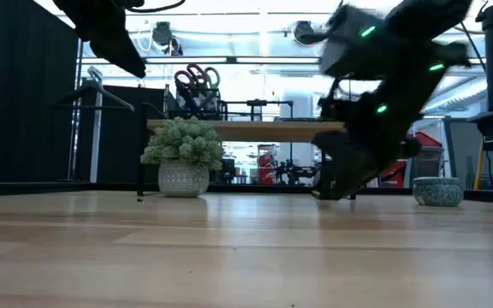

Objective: Pick and place office supplies into organizer
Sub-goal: Move the black stapler under the shelf

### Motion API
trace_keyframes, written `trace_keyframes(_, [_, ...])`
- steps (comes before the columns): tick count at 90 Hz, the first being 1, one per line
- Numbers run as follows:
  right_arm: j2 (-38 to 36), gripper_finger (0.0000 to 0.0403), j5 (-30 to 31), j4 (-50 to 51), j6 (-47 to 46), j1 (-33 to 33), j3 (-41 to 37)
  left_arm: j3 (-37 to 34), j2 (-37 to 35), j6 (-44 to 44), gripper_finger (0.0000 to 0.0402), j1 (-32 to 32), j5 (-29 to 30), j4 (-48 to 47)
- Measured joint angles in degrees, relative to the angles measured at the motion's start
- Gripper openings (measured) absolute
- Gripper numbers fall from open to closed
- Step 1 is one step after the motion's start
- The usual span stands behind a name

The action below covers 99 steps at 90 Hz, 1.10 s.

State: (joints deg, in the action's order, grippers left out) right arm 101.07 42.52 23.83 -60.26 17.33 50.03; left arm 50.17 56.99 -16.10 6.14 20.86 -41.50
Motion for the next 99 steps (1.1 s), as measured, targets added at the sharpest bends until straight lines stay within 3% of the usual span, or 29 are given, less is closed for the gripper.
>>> trace_keyframes(11, [0.02, 0.0054, 19.74, -2.80, -7.02, 7.61, -2.97, 0.00, 0.00, 0.41, 0.0167, 0.01, 0.62, 0.06])
trace_keyframes(19, [0.80, 0.0054, 26.98, -4.42, -7.75, 8.91, -5.44, 0.00, 0.00, 0.44, 0.0167, 0.01, 0.68, 0.12])
trace_keyframes(39, [1.93, 0.0052, 27.20, -7.41, -6.30, 4.41, -7.20, 0.00, 0.00, 0.37, 0.0167, 0.01, 0.78, 0.35])
trace_keyframes(56, [2.29, 0.0007, 27.58, -12.24, 2.33, -2.13, -7.18, 0.02, 0.00, 0.37, 0.0167, 0.01, 0.85, 0.49])
trace_keyframes(69, [3.45, 0.0006, 26.33, -13.20, 3.58, -5.89, -7.18, 0.00, 0.00, 0.35, 0.0167, 0.01, 0.85, 0.41])
trace_keyframes(77, [4.49, 0.0001, 23.61, -13.34, 4.88, -7.27, -7.18, 0.00, 0.00, 0.38, 0.0167, 0.01, 0.85, 0.25])
trace_keyframes(99, [7.64, 0.0001, 23.78, -20.15, 11.31, -8.56, -7.14, 0.00, 0.00, 0.44, 0.0167, 0.00, 0.85, 0.25])
